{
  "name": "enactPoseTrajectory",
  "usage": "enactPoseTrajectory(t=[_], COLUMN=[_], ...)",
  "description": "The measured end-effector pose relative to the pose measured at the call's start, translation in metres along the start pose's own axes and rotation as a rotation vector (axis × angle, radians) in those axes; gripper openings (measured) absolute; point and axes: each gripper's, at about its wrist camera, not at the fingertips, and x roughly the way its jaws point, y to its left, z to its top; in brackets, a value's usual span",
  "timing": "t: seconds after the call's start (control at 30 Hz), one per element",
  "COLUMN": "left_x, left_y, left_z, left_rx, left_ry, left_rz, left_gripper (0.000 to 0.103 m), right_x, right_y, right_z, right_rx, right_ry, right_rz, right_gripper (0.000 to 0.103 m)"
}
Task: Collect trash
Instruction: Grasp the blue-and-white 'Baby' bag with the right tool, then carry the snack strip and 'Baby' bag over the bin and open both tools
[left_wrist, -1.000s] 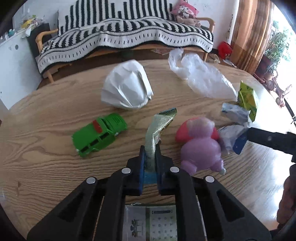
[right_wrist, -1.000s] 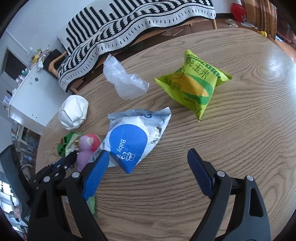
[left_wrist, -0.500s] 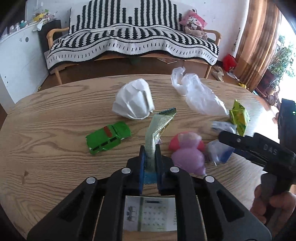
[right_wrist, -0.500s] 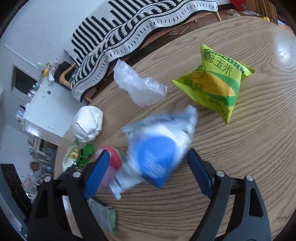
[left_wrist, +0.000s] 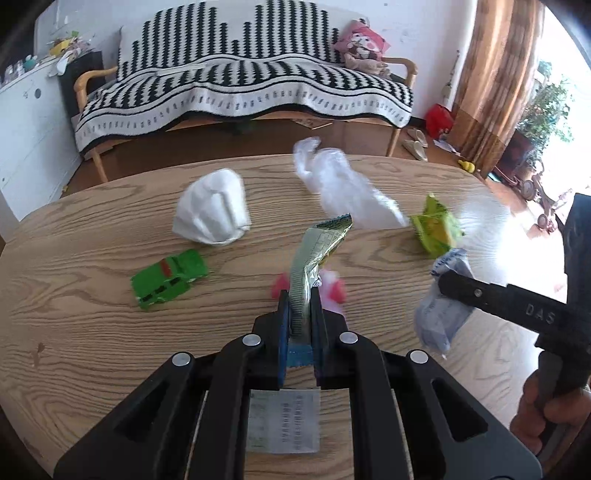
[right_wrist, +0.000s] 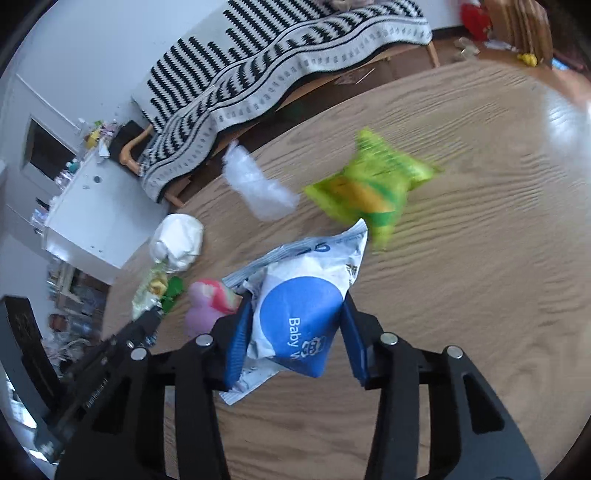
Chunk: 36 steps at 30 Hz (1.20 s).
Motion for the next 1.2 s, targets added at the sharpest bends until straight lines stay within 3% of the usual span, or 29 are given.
enactPoseTrajectory(t=[0.3, 0.63, 0.93, 1.2], left_x=[-0.002, -0.009, -0.004, 0.006], left_y=[-0.086, -0.242, -0.364, -0.426], left_z=[-0.001, -0.029, -0.081, -0.115], left_rx=[0.09, 0.27, 0.441, 0.509], left_ry=[0.0, 0.012, 0.049, 0.099], left_rz=[-0.118, -0.321, -0.458, -0.546], left_gripper=[0.01, 0.01, 0.01, 0.01], right_x=[-0.091, -0.188, -0.254, -0.277], right_y=[-0.082, -0.21, -0.327, -0.405], right_z=[-0.01, -0.048, -0.097, -0.135], right_rx=[0.0, 0.097, 0.265, 0.426], right_ry=[-0.096, -0.18, -0.198, -0.142], right_rz=[-0.217, -0.431, -0.544, -0.587], right_gripper=[0.045, 0.045, 0.045, 0.045])
